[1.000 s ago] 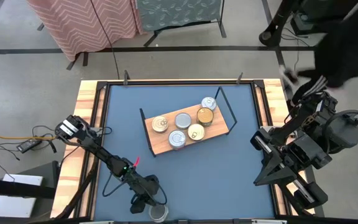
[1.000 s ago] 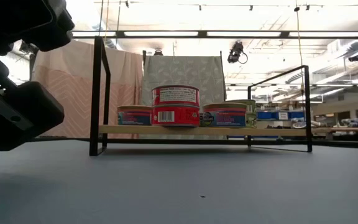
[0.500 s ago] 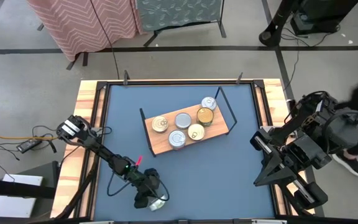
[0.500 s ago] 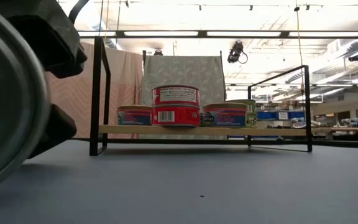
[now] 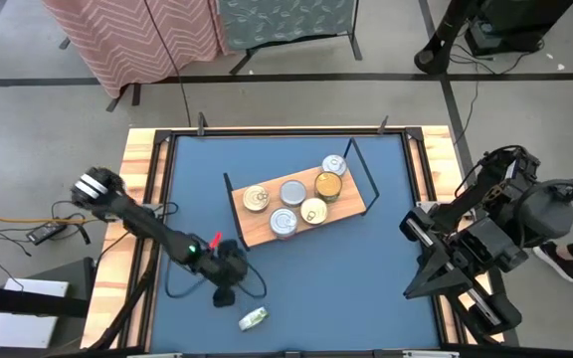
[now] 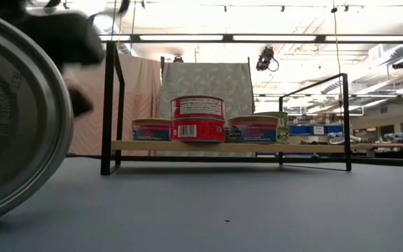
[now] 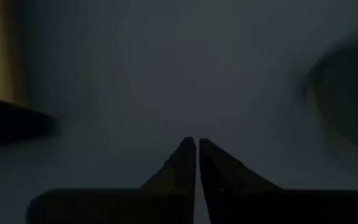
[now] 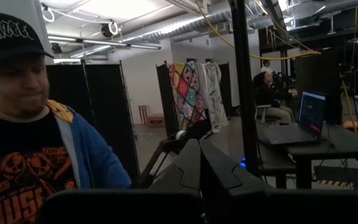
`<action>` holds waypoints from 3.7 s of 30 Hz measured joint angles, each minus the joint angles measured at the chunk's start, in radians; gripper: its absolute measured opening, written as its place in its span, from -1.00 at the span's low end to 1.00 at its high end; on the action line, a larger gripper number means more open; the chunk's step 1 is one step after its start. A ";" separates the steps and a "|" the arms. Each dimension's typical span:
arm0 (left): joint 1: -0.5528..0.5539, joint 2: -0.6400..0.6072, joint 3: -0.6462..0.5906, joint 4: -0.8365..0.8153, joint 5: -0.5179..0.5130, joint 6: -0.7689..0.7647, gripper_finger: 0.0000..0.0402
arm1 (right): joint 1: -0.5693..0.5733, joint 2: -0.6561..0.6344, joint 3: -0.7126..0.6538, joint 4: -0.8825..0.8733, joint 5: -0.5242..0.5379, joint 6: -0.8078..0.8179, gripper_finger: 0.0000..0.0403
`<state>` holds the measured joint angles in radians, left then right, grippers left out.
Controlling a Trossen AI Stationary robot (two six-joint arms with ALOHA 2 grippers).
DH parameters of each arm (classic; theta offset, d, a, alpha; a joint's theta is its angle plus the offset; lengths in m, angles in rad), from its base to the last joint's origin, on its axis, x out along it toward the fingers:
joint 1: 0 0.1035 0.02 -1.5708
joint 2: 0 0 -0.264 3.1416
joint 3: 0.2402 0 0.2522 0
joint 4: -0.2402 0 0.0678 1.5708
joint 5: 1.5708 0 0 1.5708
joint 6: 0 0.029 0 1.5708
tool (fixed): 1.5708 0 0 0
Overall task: Stack canned seafood by type on shelf
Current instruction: Stack the green tuna can on top of the green tuna can on the shelf
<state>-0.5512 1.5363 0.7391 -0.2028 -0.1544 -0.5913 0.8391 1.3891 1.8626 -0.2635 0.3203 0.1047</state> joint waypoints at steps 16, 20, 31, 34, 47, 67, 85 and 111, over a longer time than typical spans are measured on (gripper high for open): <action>0.010 -0.284 0.007 0.341 0.201 -0.262 -0.09 | 0.000 0.000 0.000 -0.110 -0.001 0.015 -0.96; -0.013 -0.284 0.007 0.362 0.240 -0.307 0.06 | 0.000 0.000 0.000 -0.141 -0.001 0.036 -0.96; -0.025 -0.285 0.007 0.602 0.235 -0.242 0.09 | 0.000 0.000 0.000 -0.185 -0.011 0.080 -0.96; -0.012 -0.286 0.009 0.711 0.234 -0.127 0.09 | -0.004 -0.001 0.000 -0.222 0.000 0.118 -0.96; 0.063 -0.288 0.009 1.422 0.112 0.173 0.09 | -0.224 0.204 0.000 -0.520 -0.264 0.416 -0.96; -0.066 -0.375 0.302 1.113 0.096 0.813 0.09 | -0.464 0.590 0.000 -0.261 -0.794 0.315 -0.96; -0.330 -0.395 0.961 -0.187 -0.061 0.545 0.09 | -0.549 0.827 0.000 0.055 -1.090 0.532 -0.71; -0.460 -0.379 0.961 -0.230 -0.131 0.404 0.09 | -0.503 0.825 0.081 -0.331 -0.623 -0.148 0.19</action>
<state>-1.0111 1.1572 1.6997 -0.4331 -0.2855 -0.1871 0.3359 2.2143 1.9434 -0.5947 -0.3029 -0.0429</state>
